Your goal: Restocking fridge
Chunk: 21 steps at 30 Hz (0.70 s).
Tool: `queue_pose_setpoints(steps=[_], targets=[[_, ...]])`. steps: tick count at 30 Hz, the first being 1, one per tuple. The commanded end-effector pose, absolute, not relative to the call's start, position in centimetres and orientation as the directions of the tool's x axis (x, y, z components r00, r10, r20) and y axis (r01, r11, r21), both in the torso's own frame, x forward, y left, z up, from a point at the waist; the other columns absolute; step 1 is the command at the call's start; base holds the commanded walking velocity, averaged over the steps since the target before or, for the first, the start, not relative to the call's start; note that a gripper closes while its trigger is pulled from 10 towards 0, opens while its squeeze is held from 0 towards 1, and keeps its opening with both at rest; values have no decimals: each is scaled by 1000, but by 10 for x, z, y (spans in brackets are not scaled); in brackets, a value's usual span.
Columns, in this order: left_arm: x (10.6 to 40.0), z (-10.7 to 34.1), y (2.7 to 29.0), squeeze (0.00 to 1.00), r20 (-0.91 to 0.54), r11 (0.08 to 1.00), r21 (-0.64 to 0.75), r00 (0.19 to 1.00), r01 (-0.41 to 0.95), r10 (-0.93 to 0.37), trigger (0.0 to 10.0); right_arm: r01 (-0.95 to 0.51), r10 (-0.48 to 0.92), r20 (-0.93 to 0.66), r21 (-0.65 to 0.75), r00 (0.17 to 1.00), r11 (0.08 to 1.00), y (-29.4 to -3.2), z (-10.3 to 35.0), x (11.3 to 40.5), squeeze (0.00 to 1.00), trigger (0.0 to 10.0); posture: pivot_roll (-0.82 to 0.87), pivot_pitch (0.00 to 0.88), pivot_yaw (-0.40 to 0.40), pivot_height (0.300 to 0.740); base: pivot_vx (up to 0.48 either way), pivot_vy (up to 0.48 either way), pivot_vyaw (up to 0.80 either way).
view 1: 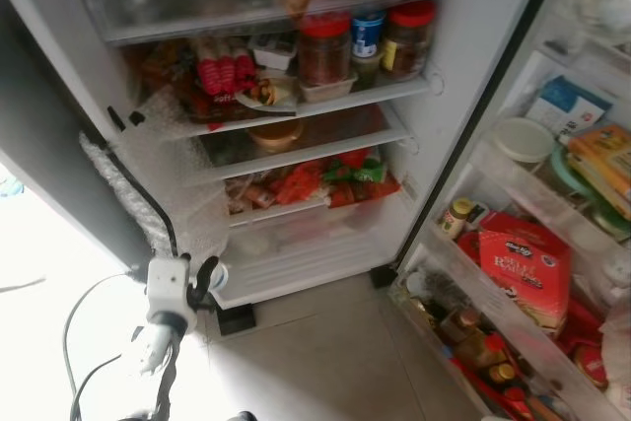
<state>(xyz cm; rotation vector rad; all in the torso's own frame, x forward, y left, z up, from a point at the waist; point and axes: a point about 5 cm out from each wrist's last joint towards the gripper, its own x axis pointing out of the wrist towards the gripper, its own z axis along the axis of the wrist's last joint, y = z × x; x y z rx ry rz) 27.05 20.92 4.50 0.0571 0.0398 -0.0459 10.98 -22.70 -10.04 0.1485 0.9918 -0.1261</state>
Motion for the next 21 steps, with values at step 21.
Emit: queue_pose_setpoints(steps=[21], targets=[[291, 60, 186, 0, -19, 998, 42, 998, 55, -54, 10000, 193, -73, -838, 40, 540, 980, -237, -96, 122, 0, 10000, -26, 41, -3, 740, 0, 0, 0]])
